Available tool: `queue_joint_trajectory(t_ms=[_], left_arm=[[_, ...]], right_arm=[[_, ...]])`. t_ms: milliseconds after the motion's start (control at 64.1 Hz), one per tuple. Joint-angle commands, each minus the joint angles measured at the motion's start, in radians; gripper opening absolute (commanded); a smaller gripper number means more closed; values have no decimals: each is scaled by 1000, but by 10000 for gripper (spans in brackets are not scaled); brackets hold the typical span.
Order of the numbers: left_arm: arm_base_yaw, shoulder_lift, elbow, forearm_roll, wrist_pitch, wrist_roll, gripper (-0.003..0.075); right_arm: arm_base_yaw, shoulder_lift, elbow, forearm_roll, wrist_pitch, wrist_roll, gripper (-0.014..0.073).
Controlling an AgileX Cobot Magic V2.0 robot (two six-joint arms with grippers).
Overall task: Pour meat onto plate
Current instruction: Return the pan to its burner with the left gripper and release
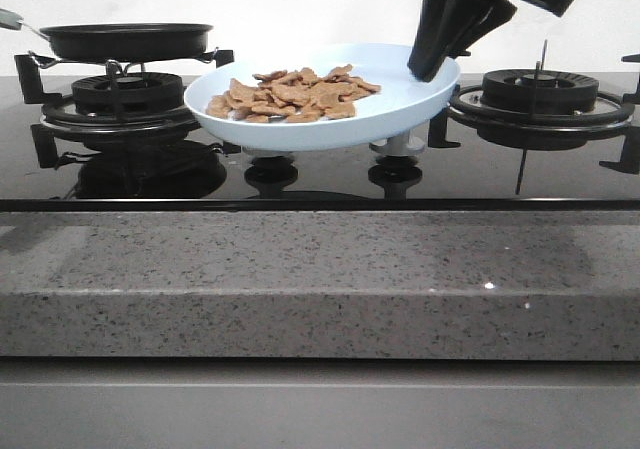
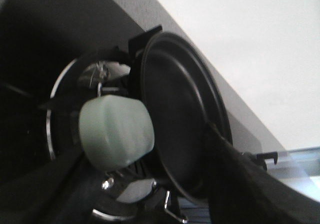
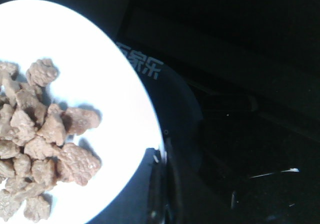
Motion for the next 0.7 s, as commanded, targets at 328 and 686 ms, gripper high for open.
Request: queue_joint_trajectory(t_ms=[328,686], left_arm=[[2,-55,-31,121,61,-98,400],[2,-56,-31,121,182,-98,270]], right_arm=[[1,-60,-26,31,-26,-11,-60],[1,-60,-26,31,-26,-11,-60]])
